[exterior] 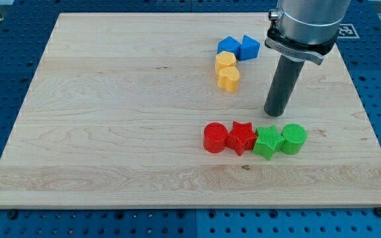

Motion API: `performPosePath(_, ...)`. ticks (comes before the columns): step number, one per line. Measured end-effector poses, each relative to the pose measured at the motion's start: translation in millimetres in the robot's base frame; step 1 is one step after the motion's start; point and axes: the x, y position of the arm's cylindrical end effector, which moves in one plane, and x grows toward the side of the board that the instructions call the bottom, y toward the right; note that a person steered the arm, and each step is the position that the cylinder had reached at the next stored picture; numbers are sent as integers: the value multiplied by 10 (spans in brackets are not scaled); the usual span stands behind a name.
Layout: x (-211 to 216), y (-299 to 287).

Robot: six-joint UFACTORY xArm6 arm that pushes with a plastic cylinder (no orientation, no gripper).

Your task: Place the blue triangle top to the blue cube

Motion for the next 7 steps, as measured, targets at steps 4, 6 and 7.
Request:
performPosePath(4,-989,262)
performPosePath(6,-1081,225)
performPosePath(7,-1008,104)
